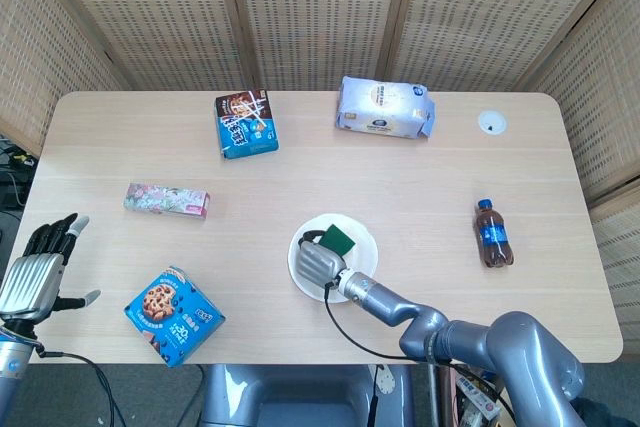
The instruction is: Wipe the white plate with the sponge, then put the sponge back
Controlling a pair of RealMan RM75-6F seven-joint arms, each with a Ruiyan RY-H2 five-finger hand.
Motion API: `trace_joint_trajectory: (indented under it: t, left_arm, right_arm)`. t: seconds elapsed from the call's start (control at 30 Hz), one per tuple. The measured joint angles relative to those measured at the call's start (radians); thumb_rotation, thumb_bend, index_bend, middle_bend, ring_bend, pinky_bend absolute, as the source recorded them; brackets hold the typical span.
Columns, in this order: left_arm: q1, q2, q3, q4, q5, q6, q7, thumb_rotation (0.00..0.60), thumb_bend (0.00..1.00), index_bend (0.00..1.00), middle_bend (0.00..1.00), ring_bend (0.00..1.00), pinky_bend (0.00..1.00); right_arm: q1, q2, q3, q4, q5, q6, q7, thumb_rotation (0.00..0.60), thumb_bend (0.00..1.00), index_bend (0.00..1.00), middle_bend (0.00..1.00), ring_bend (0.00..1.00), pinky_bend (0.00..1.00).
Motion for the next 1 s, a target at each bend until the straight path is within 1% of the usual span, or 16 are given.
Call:
trace_joint_trajectory:
  t: [0.17, 0.37, 0.53, 1.0]
  left_arm:
    - [-0.001, 0.001, 0.002, 0.000, 0.002, -0.002, -0.002, 0.600, 0.00, 0.00, 0.00, 0.00, 0.00]
    - [-0.002, 0.003, 0.005, -0.002, 0.009, -0.001, -0.004, 0.600, 0.00, 0.00, 0.00, 0.00, 0.00]
    - [-0.002, 0.003, 0.006, -0.001, 0.009, -0.001, -0.006, 0.600, 0.00, 0.00, 0.00, 0.00, 0.00]
    - [-0.005, 0.004, 0.007, -0.001, 0.005, -0.007, -0.008, 0.600, 0.00, 0.00, 0.00, 0.00, 0.00]
  right_arm:
    - [0.002, 0.047, 0.021, -0.066, -0.002, 0.035, -0.014, 0.600, 0.43, 0.56, 0.46, 0.35, 0.46]
    - [-0.001, 0.067, 0.033, -0.088, 0.019, 0.045, -0.048, 0.600, 0.43, 0.56, 0.46, 0.35, 0.46]
    - [-0.017, 0.053, 0.001, -0.075, 0.035, 0.030, -0.076, 0.600, 0.43, 0.56, 0.46, 0.35, 0.46]
    - [-0.027, 0.009, -0.045, 0.016, 0.020, 0.009, -0.074, 0.600, 0.43, 0.56, 0.47, 0.35, 0.46]
